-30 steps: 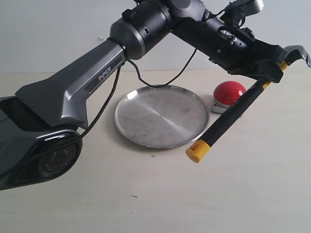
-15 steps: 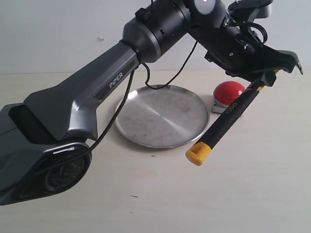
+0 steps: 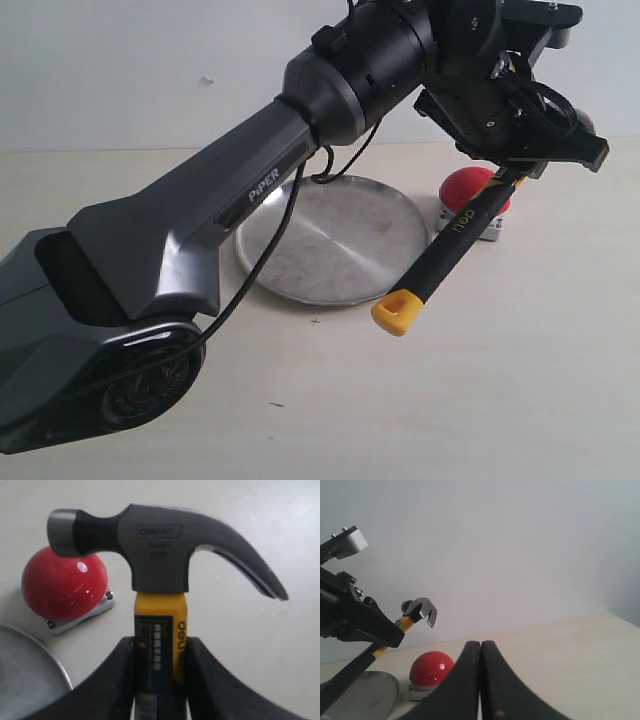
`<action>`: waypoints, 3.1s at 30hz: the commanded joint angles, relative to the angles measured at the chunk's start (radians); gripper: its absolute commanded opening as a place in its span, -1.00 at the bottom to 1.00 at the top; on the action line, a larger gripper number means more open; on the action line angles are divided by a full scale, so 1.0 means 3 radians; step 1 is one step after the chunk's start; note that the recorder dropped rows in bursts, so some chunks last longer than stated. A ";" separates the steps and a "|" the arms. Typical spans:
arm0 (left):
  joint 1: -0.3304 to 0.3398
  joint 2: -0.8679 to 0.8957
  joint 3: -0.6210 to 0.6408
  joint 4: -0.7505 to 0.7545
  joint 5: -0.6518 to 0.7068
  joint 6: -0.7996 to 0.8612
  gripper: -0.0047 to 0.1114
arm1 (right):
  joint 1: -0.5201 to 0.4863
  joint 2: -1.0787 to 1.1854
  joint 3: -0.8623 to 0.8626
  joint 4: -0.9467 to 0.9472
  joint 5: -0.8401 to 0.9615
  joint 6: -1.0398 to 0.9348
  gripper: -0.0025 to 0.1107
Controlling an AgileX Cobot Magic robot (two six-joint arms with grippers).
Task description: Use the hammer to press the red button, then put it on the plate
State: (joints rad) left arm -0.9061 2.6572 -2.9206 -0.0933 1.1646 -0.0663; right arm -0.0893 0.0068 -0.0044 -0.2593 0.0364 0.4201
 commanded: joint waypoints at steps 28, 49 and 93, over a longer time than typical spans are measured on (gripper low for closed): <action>0.0278 -0.0087 -0.0071 -0.1611 -0.0155 0.0315 -0.92 | -0.0018 -0.0023 0.0015 -0.0003 0.0132 0.0184 -0.96; 0.0618 0.0132 -0.0071 -0.3644 -0.0103 0.1302 -0.92 | -0.0018 -0.0023 0.0015 -0.0003 0.0132 0.0184 -0.96; 0.0647 0.0366 -0.0071 -0.5490 -0.0761 0.2314 -0.92 | -0.0012 0.0254 0.0015 -0.1467 -0.0962 0.2389 -0.96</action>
State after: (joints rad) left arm -0.7082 2.7887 -2.9272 -1.6600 0.9651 0.6195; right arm -0.0893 0.0373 -0.0044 -0.5063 -0.2138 1.0250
